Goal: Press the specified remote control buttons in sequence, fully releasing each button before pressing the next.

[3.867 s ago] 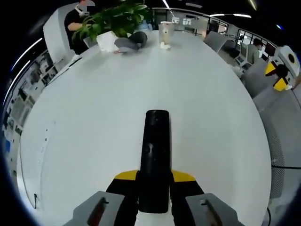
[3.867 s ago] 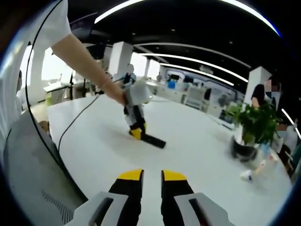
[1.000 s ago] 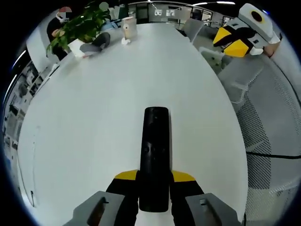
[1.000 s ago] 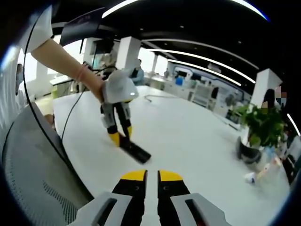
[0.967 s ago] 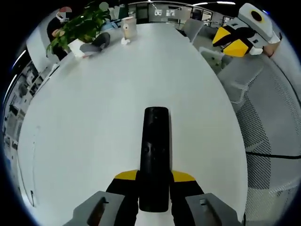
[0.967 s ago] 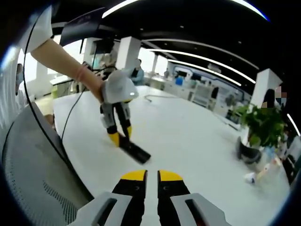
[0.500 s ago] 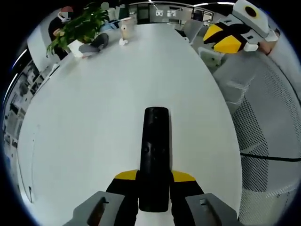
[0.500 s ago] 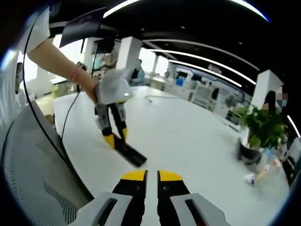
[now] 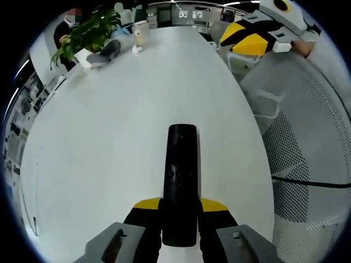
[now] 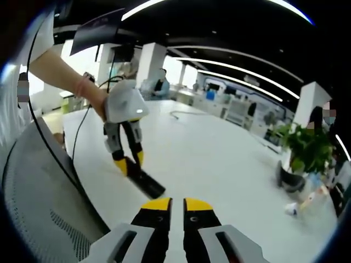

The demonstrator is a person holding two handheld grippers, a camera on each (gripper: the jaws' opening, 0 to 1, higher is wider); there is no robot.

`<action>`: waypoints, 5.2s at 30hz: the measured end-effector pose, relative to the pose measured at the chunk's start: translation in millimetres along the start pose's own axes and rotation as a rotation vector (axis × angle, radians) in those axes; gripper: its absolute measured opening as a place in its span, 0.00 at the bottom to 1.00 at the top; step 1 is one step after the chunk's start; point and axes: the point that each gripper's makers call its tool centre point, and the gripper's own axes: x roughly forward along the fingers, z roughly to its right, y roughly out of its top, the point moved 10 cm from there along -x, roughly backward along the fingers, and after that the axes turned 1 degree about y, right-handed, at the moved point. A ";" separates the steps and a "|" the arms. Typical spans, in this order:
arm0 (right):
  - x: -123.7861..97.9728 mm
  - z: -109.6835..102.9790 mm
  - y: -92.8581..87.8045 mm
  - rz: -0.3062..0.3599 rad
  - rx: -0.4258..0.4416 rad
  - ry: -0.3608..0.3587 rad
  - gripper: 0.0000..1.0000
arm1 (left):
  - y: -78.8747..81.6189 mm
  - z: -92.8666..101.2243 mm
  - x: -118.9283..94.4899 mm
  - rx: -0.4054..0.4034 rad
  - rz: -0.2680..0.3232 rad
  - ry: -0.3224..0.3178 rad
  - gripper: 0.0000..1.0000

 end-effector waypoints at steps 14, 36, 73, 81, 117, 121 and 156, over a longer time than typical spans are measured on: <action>0.3 -0.8 -0.3 -0.006 -0.006 0.004 0.04 | 1.9 8.8 -1.1 0.017 -0.044 -0.018 0.24; 0.8 -0.8 -0.9 -0.015 -0.014 0.005 0.04 | 5.6 14.9 -0.5 0.050 -0.089 -0.018 0.24; 0.7 -1.1 -0.4 -0.013 -0.024 0.006 0.03 | 6.9 37.6 -0.7 0.077 -0.115 -0.026 0.24; 1.9 -4.2 -0.7 -0.026 -0.038 0.017 0.01 | 6.0 39.9 -1.1 0.063 -0.110 -0.016 0.24; 8.5 -10.7 -7.2 -0.124 -0.009 0.102 0.00 | -18.0 71.1 -3.0 -0.229 0.146 0.112 0.24; 9.1 -11.2 -7.7 -0.128 -0.011 0.110 0.00 | -18.2 73.5 -2.6 -0.241 0.164 0.121 0.24; 9.8 -10.8 -7.4 -0.144 0.019 0.141 0.00 | -26.7 87.7 1.3 -0.242 0.307 0.140 0.24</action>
